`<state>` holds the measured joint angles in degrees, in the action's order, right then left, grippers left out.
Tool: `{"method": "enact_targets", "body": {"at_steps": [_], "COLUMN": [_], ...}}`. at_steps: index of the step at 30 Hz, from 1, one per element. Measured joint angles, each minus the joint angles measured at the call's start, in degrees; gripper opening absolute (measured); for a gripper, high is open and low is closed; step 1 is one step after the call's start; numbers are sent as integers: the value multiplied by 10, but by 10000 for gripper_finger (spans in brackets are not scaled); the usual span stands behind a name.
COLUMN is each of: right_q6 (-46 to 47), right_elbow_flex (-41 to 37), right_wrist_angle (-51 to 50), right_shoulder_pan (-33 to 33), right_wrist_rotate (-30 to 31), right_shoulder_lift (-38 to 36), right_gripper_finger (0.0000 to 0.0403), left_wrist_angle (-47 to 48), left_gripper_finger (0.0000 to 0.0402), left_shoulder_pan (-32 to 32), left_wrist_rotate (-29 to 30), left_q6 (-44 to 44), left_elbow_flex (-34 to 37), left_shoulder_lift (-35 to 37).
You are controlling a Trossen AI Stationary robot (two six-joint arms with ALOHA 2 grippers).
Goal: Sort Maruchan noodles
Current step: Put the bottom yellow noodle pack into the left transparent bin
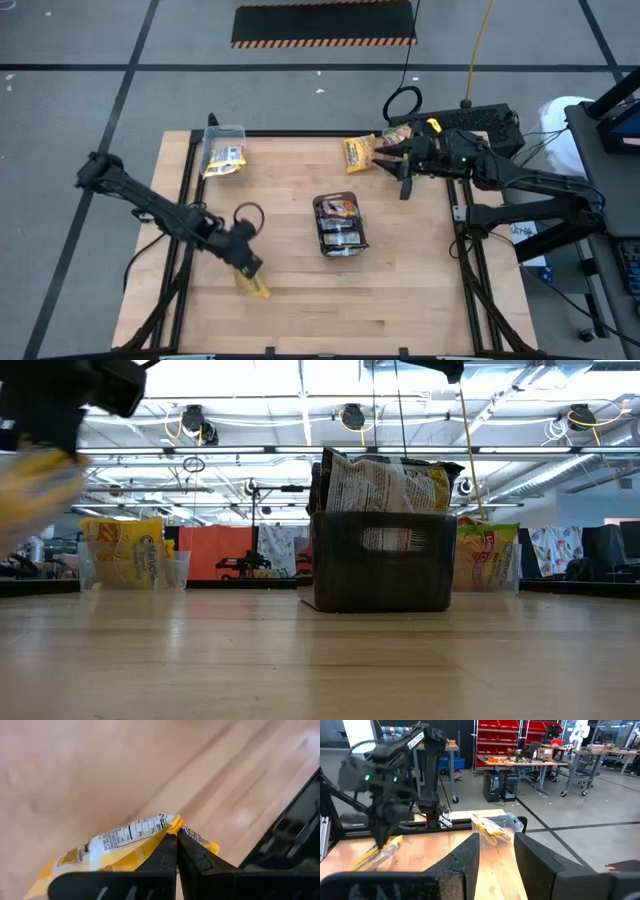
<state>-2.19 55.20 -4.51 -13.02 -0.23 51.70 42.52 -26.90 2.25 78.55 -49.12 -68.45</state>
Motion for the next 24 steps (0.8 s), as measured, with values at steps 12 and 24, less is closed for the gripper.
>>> {"method": "enact_targets", "body": {"at_steps": [12, 24], "right_q6": [-4, -34], "right_elbow_flex": [0, 0], "right_wrist_angle": [63, 181], "right_shoulder_pan": [0, 0], "right_wrist_rotate": [-75, -105], "right_shoulder_lift": [64, 128], "right_gripper_finger": [116, 116], "left_wrist_angle": [2, 58], "left_gripper_finger": [0, 0], "left_shoulder_pan": [127, 210], "left_wrist_rotate": [95, 214], "left_q6": [-121, -310], "left_elbow_flex": [-19, -171], "left_shoulder_lift": [80, 92]}}
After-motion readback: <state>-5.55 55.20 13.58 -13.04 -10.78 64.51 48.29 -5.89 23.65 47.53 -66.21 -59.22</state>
